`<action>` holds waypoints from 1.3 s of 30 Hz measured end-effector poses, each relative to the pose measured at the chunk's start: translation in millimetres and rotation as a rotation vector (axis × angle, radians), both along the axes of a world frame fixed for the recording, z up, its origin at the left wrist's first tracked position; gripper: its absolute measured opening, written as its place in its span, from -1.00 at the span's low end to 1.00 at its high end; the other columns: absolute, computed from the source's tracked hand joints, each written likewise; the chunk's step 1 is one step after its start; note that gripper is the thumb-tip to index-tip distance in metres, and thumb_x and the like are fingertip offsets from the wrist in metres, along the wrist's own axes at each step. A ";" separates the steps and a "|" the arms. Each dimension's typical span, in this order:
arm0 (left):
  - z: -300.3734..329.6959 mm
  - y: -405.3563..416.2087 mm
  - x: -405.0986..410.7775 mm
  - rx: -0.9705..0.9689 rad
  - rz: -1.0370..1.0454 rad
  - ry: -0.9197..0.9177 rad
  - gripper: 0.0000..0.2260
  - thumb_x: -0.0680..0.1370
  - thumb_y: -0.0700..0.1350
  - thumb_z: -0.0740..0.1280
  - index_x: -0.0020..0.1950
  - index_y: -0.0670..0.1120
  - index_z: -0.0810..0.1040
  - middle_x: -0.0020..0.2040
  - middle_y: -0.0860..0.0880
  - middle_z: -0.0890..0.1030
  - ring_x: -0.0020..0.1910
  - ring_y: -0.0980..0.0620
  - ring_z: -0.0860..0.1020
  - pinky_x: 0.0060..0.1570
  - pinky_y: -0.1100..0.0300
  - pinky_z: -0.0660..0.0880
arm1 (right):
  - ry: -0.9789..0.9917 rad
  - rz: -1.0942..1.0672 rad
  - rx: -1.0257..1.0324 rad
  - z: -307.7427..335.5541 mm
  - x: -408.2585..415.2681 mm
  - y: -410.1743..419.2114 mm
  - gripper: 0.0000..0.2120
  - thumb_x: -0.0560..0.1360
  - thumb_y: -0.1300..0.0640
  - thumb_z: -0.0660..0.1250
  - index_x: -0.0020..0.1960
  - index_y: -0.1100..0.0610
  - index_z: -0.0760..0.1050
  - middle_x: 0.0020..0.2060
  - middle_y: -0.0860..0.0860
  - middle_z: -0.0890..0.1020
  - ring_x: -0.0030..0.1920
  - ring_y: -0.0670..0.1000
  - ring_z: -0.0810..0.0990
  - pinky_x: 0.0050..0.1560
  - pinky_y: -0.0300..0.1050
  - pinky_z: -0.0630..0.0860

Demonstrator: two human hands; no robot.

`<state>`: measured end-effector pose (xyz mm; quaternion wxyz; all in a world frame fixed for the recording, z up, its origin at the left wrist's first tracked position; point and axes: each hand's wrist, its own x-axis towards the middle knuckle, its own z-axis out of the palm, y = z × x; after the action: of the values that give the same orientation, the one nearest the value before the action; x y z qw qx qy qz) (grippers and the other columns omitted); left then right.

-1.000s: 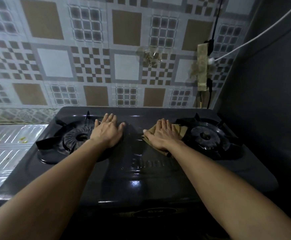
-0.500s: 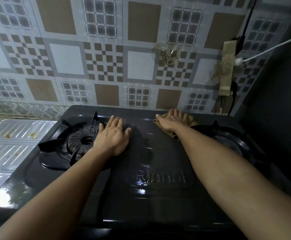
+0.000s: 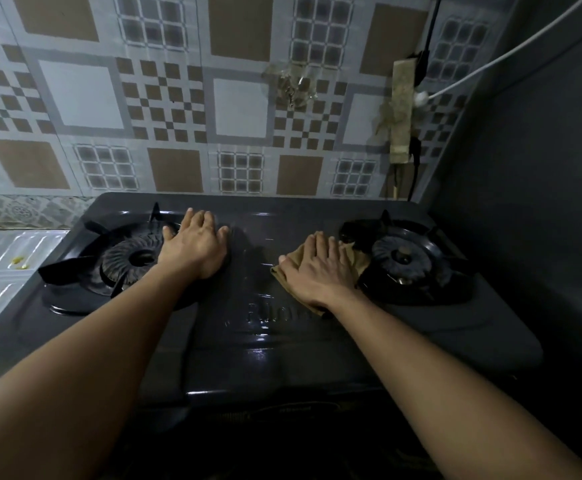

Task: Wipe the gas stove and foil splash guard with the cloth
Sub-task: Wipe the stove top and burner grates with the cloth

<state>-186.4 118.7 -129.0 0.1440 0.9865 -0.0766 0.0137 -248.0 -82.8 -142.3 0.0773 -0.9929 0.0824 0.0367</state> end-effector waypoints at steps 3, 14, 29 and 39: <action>1.6 1.3 -1.4 0.020 -0.008 0.017 -0.45 0.65 0.12 -0.07 0.56 -0.17 0.09 0.59 -0.10 0.06 0.58 -0.04 -0.08 0.48 -0.25 -0.03 | -0.004 0.059 0.020 -1.3 -41.1 -6.1 -0.22 0.56 -0.31 -0.17 0.56 0.19 -0.24 0.56 0.11 -0.21 0.55 0.10 -0.26 0.52 0.04 -0.31; 22.6 -31.6 -15.5 0.468 -0.100 -0.107 -0.41 0.65 0.12 -0.09 0.58 -0.21 -0.04 0.60 -0.17 -0.09 0.57 -0.15 -0.18 0.41 -0.41 -0.16 | -0.120 0.058 -0.063 -9.7 -160.7 -53.9 -0.16 0.46 -0.38 -0.35 0.58 0.13 -0.15 0.57 0.00 -0.13 0.55 -0.04 -0.20 0.48 -0.13 -0.32; 34.6 -198.7 -88.9 0.037 -0.470 -0.103 -0.67 0.51 0.01 0.36 0.18 -0.15 0.55 0.14 -0.17 0.58 0.12 -0.19 0.56 0.07 0.02 0.50 | -0.044 -0.436 -0.025 -8.9 -157.2 -202.1 -0.39 0.63 -0.16 -0.21 0.57 0.14 -0.08 0.58 0.03 -0.04 0.56 0.04 -0.08 0.53 0.04 -0.14; 43.3 -210.9 -51.6 0.012 -0.374 -0.093 -0.58 0.51 0.21 0.31 0.10 -0.11 0.62 0.04 -0.14 0.62 0.04 -0.18 0.59 -0.07 0.06 0.49 | -0.087 -0.497 0.625 10.7 -93.0 -272.3 -0.49 0.65 -0.13 -0.01 0.51 0.09 0.24 0.47 0.05 0.31 0.46 0.08 0.27 0.45 -0.06 0.19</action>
<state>-238.0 -92.2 -85.7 0.1345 0.9542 -0.2655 0.0318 -341.1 -355.1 -131.6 0.3857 -0.8719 0.3015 -0.0017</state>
